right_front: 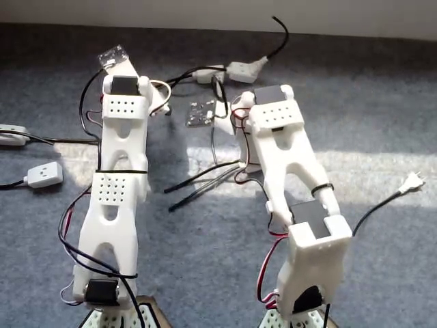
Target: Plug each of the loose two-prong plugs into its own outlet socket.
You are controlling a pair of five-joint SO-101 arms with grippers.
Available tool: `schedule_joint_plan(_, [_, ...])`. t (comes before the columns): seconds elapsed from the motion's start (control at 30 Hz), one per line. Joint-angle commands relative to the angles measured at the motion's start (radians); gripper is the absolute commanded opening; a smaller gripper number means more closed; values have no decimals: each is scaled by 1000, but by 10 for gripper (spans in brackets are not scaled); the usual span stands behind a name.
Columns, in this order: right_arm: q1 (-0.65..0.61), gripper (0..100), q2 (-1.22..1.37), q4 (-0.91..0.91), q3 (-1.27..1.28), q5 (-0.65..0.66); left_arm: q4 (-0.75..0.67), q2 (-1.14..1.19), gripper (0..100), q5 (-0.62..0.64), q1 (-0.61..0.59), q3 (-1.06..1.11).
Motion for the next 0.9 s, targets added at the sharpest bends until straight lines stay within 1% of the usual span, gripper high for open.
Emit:
schedule_joint_plan(0.0, [-27,127,-18,-7,35,12,-11,-19,245,-44,16,-41])
schedule_joint_plan(0.27, [-79,127,-21,-140,165,8,-9,-21,245,-51,18,-41])
schedule_joint_plan(0.43, [-81,127,-27,-113,94,11,-9,-21,245,-54,18,-41])
schedule_joint_plan(0.57, [-82,127,-27,-13,-24,14,-11,-21,245,-55,18,-41])
schedule_joint_plan(0.7, [-87,127,-22,65,-128,58,-11,-21,245,-55,18,-41])
schedule_joint_plan(0.77, [-84,127,-18,64,-147,63,-11,-21,245,-55,18,-41])
schedule_joint_plan(0.87, [-71,127,-16,-7,-113,66,-11,-21,245,-55,18,-41])
